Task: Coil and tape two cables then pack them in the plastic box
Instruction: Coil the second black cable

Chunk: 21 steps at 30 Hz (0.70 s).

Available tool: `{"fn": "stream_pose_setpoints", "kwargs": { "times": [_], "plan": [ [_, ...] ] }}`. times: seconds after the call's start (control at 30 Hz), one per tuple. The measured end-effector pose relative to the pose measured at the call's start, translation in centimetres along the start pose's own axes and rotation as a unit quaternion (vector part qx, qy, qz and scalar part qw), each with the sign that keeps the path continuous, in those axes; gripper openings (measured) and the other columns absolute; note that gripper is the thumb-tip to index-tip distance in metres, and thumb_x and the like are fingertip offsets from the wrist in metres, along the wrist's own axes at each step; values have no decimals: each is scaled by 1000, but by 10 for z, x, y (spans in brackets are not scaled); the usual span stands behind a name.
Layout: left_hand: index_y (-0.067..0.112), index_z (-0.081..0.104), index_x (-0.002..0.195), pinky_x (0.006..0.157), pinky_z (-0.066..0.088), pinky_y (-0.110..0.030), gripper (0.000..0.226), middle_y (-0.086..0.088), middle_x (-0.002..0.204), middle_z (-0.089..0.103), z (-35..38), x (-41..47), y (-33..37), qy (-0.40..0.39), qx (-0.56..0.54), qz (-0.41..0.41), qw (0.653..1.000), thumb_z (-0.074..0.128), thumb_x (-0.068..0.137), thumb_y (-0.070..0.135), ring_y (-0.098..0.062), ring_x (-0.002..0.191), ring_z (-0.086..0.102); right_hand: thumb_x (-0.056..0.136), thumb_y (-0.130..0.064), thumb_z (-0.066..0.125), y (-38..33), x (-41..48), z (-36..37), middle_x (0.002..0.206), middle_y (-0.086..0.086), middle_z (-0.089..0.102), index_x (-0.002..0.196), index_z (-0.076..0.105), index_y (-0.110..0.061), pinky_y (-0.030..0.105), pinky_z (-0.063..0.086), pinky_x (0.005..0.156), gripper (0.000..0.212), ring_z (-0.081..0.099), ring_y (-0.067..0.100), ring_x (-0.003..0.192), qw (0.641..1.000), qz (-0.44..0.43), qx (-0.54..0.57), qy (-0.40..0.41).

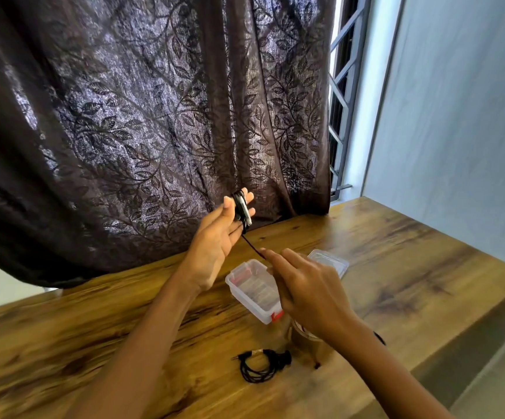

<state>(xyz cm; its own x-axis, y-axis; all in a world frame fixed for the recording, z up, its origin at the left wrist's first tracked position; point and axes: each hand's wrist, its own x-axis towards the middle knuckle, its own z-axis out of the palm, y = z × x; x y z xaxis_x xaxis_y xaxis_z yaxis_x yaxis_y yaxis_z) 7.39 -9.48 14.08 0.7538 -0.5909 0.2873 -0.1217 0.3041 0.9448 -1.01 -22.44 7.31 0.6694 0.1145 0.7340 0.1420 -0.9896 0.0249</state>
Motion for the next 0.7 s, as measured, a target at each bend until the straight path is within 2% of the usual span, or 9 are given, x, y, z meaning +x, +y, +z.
{"fn": "stream_pose_setpoints", "kwargs": {
  "times": [0.1,0.17,0.27,0.37,0.47,0.53,0.7],
  "plan": [
    [24,45,122,116,25,-38,46,2,131,50,-2,-1,-4,2,4,-3,1000,34,81,41,-19,128,45,77,-11,66,5,11,-17,79,-3,63,111,65,-14,19,37,45,34,58,11,63,1000,-18,5,11],
    [27,47,119,116,25,-39,45,2,133,50,-2,-2,-7,-4,12,-1,1000,35,79,42,-19,129,45,84,-13,52,7,20,-31,86,-5,63,115,61,-18,24,48,49,33,57,9,68,994,4,109,-23],
    [29,51,117,113,30,-39,42,4,132,53,-2,-2,-10,-14,27,-8,999,34,81,44,-16,125,50,84,-11,57,11,36,-50,94,-12,66,113,58,-24,32,54,62,31,60,2,77,965,49,251,-59],
    [28,50,119,106,41,-33,43,0,129,56,3,-4,-13,-33,51,-17,998,32,83,43,-12,114,58,81,-19,56,15,51,-65,88,-14,67,98,52,-31,38,53,63,21,63,8,77,970,39,235,-57],
    [26,54,107,93,49,-25,37,-2,105,67,11,-8,-14,-56,72,-23,996,29,86,41,-6,91,68,79,-18,60,16,65,-72,81,-12,68,93,46,-28,35,51,61,23,61,10,69,983,20,176,-44],
    [22,57,104,86,52,-24,42,-2,97,69,15,-11,-12,-77,86,-30,993,29,82,45,-10,84,70,79,-18,66,19,73,-74,78,-12,69,91,48,-25,36,52,62,22,63,9,70,984,15,170,-44],
    [16,57,108,76,55,-26,47,2,101,68,23,-19,-5,-116,86,-26,989,29,83,45,-18,78,70,75,-23,73,40,86,-72,73,-12,69,76,64,-23,38,55,68,10,65,5,71,971,46,234,-36]
  ]
}}
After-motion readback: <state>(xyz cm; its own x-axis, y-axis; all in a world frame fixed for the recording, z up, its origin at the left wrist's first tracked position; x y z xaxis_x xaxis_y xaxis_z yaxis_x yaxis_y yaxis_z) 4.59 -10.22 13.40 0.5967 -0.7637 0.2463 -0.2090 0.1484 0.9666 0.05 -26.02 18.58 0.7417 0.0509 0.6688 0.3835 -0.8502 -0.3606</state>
